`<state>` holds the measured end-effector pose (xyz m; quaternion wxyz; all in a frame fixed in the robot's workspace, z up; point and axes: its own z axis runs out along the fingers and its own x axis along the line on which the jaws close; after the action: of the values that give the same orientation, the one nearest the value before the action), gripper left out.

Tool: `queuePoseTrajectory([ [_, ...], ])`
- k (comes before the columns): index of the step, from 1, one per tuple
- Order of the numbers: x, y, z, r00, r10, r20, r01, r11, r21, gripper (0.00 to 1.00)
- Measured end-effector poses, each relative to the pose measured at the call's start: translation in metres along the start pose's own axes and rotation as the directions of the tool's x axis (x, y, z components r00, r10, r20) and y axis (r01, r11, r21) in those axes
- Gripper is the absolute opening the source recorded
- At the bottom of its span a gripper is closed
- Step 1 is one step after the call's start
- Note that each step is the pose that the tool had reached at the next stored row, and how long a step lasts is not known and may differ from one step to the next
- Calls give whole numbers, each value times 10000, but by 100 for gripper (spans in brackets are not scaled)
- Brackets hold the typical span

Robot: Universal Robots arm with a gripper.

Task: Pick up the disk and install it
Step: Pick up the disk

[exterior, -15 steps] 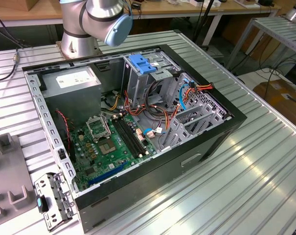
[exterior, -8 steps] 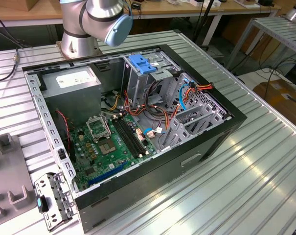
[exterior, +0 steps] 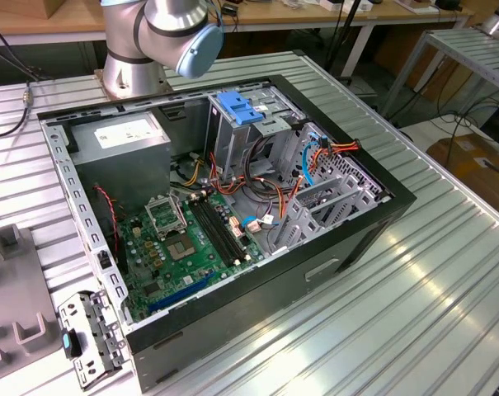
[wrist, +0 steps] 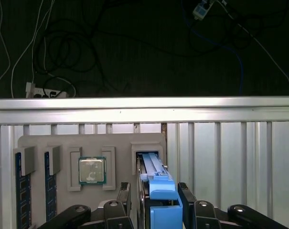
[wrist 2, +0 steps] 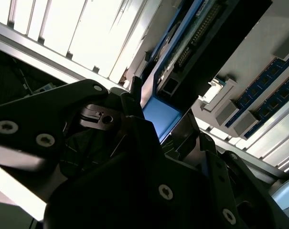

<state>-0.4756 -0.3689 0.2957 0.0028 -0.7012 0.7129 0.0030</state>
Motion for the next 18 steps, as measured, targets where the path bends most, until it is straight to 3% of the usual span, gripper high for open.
queuePoseTrajectory([
  [10, 0, 2, 1, 10000, 0, 0, 0, 10000, 1, 51],
  [18, -40, 1, 1, 10000, -4, 0, 4, 10000, 1, 51],
])
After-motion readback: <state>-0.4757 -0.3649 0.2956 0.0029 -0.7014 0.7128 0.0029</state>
